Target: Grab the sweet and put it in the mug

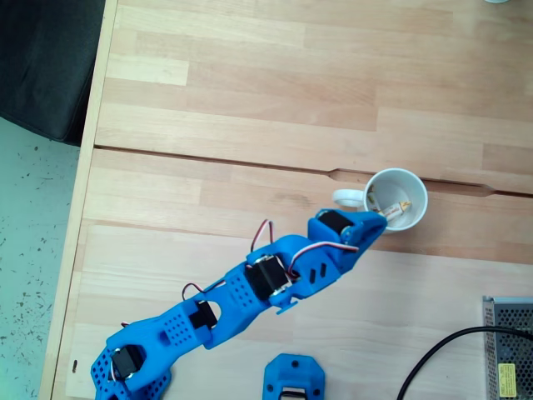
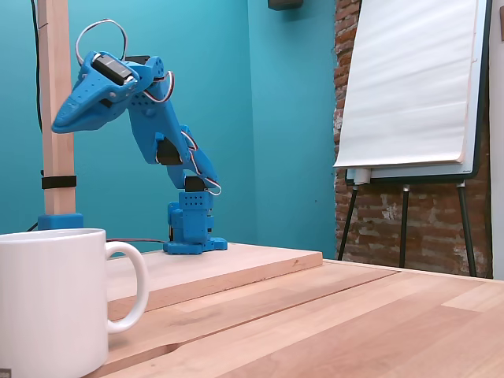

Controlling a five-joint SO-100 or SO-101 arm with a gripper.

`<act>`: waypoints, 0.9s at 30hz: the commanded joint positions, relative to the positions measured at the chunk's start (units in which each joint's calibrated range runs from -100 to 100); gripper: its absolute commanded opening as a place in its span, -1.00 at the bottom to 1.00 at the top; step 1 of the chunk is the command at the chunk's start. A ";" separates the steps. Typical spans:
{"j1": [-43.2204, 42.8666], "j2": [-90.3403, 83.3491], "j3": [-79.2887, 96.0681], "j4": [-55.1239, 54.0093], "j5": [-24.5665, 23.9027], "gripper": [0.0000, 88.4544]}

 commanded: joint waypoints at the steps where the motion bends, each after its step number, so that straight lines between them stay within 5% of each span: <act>1: -0.69 -6.41 -1.71 -0.48 -0.15 -1.00; 10: -0.62 -17.68 19.70 -1.61 -0.98 -1.00; 27: -0.84 -47.20 84.11 -26.93 -3.61 -1.00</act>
